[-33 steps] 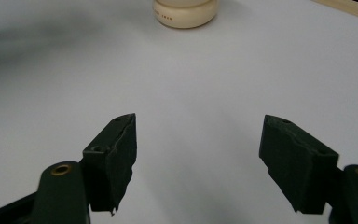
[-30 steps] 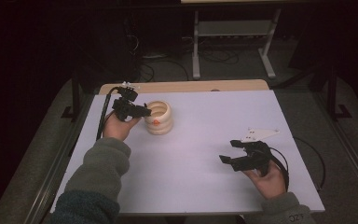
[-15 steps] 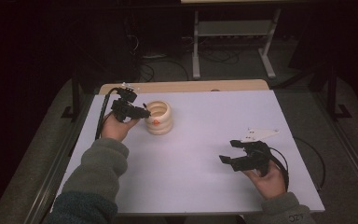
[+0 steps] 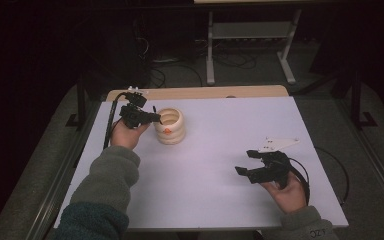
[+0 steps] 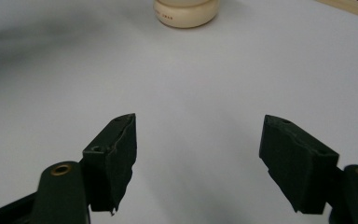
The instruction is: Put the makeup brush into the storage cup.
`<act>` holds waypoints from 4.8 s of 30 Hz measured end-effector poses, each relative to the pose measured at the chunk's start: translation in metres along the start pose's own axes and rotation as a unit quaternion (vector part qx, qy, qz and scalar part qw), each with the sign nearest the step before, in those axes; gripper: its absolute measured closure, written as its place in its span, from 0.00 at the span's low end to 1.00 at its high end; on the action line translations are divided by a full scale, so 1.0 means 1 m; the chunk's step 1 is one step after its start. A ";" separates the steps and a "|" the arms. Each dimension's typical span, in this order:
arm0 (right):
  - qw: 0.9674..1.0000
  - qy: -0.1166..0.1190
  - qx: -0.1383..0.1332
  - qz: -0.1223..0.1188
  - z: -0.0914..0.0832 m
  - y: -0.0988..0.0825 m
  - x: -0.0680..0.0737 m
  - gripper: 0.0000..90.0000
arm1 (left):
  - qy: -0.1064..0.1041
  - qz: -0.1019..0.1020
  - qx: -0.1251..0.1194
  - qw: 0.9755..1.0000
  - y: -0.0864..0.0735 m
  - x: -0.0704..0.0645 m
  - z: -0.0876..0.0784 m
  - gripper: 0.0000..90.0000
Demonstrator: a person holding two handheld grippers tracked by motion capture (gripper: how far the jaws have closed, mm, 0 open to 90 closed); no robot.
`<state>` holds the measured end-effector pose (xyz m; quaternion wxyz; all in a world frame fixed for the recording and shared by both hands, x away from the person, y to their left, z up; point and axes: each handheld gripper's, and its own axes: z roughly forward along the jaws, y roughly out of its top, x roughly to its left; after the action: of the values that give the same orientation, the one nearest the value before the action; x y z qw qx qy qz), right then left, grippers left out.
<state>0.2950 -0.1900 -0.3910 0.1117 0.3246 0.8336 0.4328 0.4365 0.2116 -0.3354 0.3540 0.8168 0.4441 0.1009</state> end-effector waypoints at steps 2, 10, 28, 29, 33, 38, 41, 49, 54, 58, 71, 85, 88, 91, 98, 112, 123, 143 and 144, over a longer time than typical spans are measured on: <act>1.000 0.000 0.000 0.000 0.000 0.000 0.000 0.29 | -0.003 -0.007 -0.006 1.000 0.000 0.000 0.001 0.94; 1.000 0.001 0.000 0.001 0.000 0.000 -0.001 0.29 | 0.001 -0.010 -0.001 1.000 0.000 0.000 0.003 0.80; 1.000 -0.001 0.000 0.001 0.001 0.000 0.000 0.29 | 0.015 0.007 0.020 1.000 -0.008 0.004 -0.002 0.62; 1.000 -0.001 0.001 0.001 0.001 0.000 0.000 0.29 | 0.013 -0.002 0.014 1.000 -0.008 0.007 -0.002 0.62; 1.000 0.000 0.000 0.000 0.000 0.000 0.001 0.29 | 0.013 -0.008 0.014 1.000 -0.008 0.009 -0.001 0.62; 1.000 0.000 0.000 0.003 0.000 0.000 -0.001 0.29 | 0.007 0.000 0.011 1.000 -0.010 0.006 -0.003 0.63; 1.000 -0.002 0.000 0.001 -0.001 0.000 0.000 0.29 | 0.004 0.006 0.008 1.000 -0.011 0.003 -0.005 0.63; 1.000 -0.003 0.000 0.001 -0.001 0.000 0.000 0.29 | 0.005 0.019 -0.002 1.000 -0.019 0.000 -0.015 0.62; 1.000 -0.005 -0.002 0.005 -0.001 0.000 -0.001 0.29 | 0.004 0.028 -0.008 1.000 -0.030 -0.003 -0.022 0.61; 1.000 -0.008 -0.003 0.006 -0.002 -0.001 -0.002 0.29 | 0.005 0.038 -0.010 0.999 -0.039 -0.005 -0.028 0.60; 1.000 -0.017 -0.005 0.010 -0.005 -0.002 -0.005 0.29 | 0.004 0.053 -0.024 0.998 -0.062 -0.014 -0.040 0.58; 1.000 -0.023 -0.007 0.016 -0.008 -0.003 -0.008 0.29 | -0.001 0.057 -0.034 0.998 -0.080 -0.017 -0.045 0.53; 1.000 -0.023 -0.008 0.017 -0.009 -0.003 -0.009 0.29 | -0.001 0.055 -0.038 0.998 -0.084 -0.018 -0.045 0.52; 1.000 -0.023 -0.009 0.016 -0.010 -0.004 -0.010 0.29 | -0.001 0.057 -0.039 0.998 -0.087 -0.019 -0.045 0.50; 0.999 -0.026 -0.012 0.017 -0.012 -0.004 -0.011 0.29 | -0.001 0.060 -0.043 0.997 -0.095 -0.024 -0.048 0.46; 0.999 -0.028 -0.011 0.018 -0.013 -0.005 -0.011 0.29 | -0.007 0.062 -0.048 0.997 -0.111 -0.031 -0.048 0.39; 0.999 -0.030 -0.014 0.017 -0.014 -0.006 -0.012 0.29 | -0.008 0.071 -0.051 0.996 -0.122 -0.038 -0.049 0.31; 0.999 -0.031 -0.009 0.018 -0.013 -0.008 -0.012 0.28 | -0.017 0.072 -0.073 0.995 -0.143 -0.040 -0.060 0.24; 0.999 -0.031 -0.009 0.018 -0.013 -0.008 -0.012 0.28 | -0.017 0.071 -0.073 0.995 -0.144 -0.040 -0.060 0.24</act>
<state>0.2944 -0.2096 -0.3905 0.1322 0.3519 0.8197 0.4323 0.2897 0.2600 -0.3823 0.4126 0.8195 0.3707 0.1442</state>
